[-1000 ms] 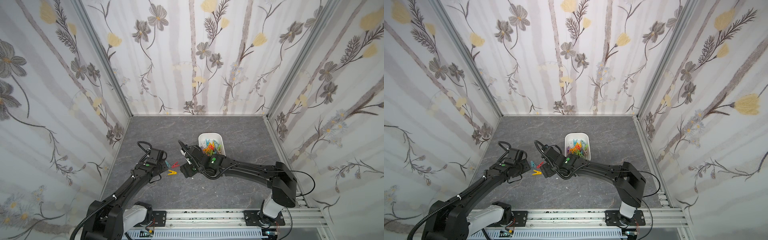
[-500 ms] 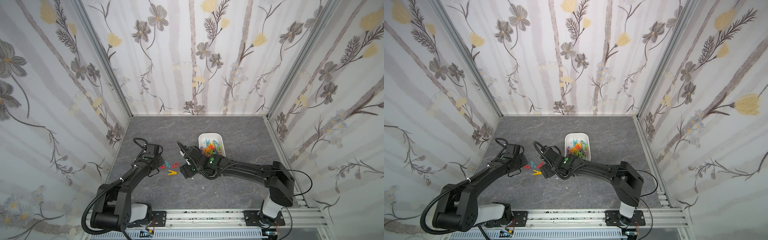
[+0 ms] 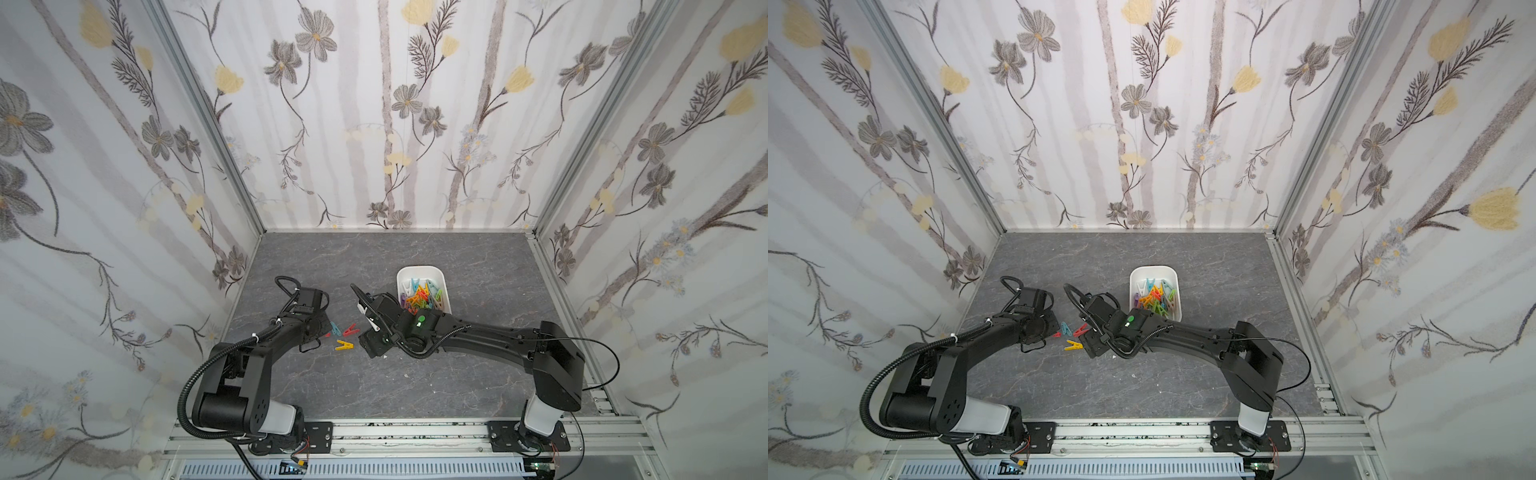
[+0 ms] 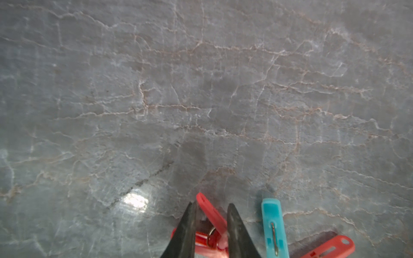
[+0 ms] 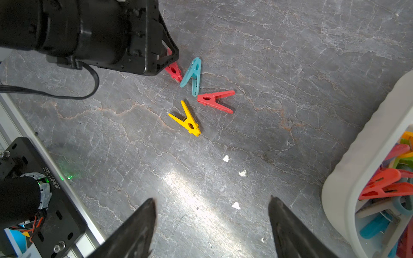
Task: Put the clothespins into the storage box
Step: Pick up the clothespin from the center of the board, then place the clothespin in the storage box.
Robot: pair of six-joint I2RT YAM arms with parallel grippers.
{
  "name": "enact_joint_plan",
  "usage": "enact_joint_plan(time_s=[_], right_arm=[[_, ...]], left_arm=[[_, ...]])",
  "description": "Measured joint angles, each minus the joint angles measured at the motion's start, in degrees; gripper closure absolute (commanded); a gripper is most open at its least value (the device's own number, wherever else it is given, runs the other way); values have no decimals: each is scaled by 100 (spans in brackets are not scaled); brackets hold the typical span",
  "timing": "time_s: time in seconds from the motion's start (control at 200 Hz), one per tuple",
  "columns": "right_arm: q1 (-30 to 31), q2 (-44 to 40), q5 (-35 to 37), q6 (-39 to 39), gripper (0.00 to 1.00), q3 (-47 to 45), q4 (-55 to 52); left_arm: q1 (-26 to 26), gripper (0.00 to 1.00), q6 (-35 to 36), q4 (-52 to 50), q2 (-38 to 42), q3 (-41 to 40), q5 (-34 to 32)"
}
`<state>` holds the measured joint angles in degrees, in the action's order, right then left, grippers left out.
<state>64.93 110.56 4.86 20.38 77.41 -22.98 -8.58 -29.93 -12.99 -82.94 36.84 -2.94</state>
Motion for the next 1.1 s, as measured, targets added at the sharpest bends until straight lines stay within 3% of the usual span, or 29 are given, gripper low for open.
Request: enact_joint_plan(time_s=[0.36,0.52,0.794,1.099], right_arm=[[249,24,22,-772,21,-125,568],[122,-212,9,-745,22,-313,664],[-660,-1102,166,-2,22,-1016,713],[-1906,-2068,588,678,22,-1845,254]], left_arm=[[-11,98,20,55,15,13,66],[-219,100,13,-280,389,341,74],[-1582,100,-365,-662,546,1486,186],[-3136,100,-769,-343,-647,2914,533]])
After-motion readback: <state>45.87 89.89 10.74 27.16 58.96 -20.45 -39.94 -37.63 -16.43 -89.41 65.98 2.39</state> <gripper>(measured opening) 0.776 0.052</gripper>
